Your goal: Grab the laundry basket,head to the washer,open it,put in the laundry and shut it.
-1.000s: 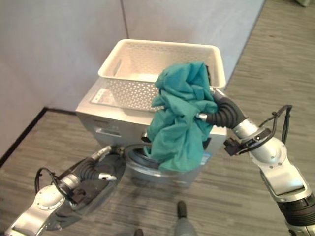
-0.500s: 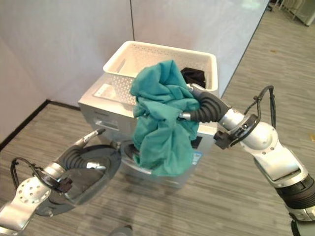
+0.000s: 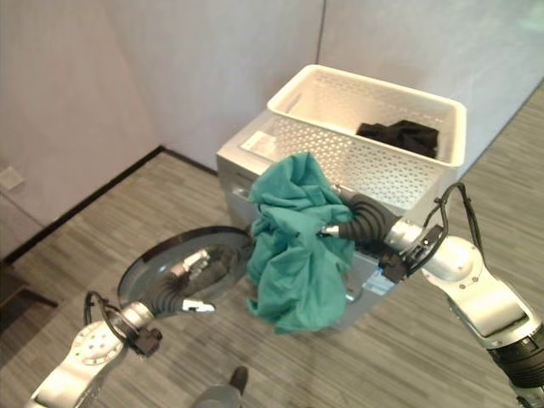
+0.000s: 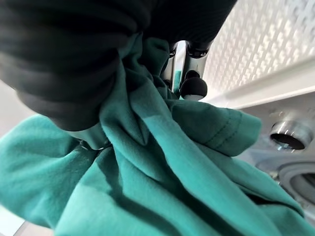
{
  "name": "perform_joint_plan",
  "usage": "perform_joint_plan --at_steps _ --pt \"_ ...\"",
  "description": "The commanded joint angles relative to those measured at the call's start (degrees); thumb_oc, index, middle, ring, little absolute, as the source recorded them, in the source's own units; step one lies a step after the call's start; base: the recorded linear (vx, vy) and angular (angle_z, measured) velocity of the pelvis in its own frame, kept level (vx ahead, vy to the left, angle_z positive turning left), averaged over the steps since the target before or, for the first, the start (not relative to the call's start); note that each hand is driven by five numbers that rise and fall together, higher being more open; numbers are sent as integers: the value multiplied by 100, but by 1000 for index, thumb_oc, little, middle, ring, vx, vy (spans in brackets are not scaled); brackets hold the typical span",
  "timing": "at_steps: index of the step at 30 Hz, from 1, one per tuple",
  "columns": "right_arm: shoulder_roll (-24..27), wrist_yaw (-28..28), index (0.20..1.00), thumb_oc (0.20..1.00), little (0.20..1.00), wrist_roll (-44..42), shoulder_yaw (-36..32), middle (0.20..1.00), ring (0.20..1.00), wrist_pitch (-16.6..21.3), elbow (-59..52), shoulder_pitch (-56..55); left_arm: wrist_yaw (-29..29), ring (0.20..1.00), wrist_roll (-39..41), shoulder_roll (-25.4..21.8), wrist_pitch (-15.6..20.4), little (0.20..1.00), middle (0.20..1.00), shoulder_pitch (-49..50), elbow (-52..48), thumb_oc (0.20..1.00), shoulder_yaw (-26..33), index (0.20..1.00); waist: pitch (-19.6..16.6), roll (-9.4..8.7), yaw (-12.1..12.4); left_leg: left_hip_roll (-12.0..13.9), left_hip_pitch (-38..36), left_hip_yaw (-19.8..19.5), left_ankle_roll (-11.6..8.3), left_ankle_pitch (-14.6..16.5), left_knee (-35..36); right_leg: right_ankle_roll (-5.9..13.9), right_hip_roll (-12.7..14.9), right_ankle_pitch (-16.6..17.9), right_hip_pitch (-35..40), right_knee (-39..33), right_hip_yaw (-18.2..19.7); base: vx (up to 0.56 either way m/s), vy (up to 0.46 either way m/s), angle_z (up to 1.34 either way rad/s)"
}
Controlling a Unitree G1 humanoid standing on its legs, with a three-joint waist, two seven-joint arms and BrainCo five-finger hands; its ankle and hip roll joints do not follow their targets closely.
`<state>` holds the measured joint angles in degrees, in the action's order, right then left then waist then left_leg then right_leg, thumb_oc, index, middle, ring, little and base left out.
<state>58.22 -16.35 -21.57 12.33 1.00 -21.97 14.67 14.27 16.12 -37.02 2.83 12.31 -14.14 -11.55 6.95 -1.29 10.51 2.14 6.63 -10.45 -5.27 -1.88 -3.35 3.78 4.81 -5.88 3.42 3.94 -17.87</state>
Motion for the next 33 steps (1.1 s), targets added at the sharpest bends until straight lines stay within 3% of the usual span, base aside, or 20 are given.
perform_joint_plan --at_steps 1,14,26,33 --pt "-310 162 200 200 200 18 -338 200 200 64 -218 173 -113 1000 246 64 130 1000 1000 -238 -102 1000 -45 1000 -112 -342 -169 -315 694 405 139 -456 37 -4 -253 -215 493 -485 310 -18 -30 14" --pt "-664 130 200 200 200 -52 297 200 200 -53 13 242 -226 1000 54 429 157 1000 1000 -915 192 1000 -706 1000 -240 -197 -330 -285 457 431 91 -693 516 -69 -338 -235 553 -527 202 3 -9 8" --pt "-969 177 200 200 200 -121 492 200 200 -81 245 276 -91 1000 -152 317 138 1000 1000 -1460 211 1000 -1139 1000 -237 -159 -470 -257 345 522 132 -675 624 -47 -335 -204 544 -572 321 6 6 -2" --pt "-1296 312 200 200 200 112 479 200 200 -145 455 166 -65 1000 -30 503 -25 1000 1000 -1585 533 1000 -1351 1000 -258 -132 -537 -271 296 590 179 -651 678 -24 -319 -150 545 -655 428 9 11 -3"
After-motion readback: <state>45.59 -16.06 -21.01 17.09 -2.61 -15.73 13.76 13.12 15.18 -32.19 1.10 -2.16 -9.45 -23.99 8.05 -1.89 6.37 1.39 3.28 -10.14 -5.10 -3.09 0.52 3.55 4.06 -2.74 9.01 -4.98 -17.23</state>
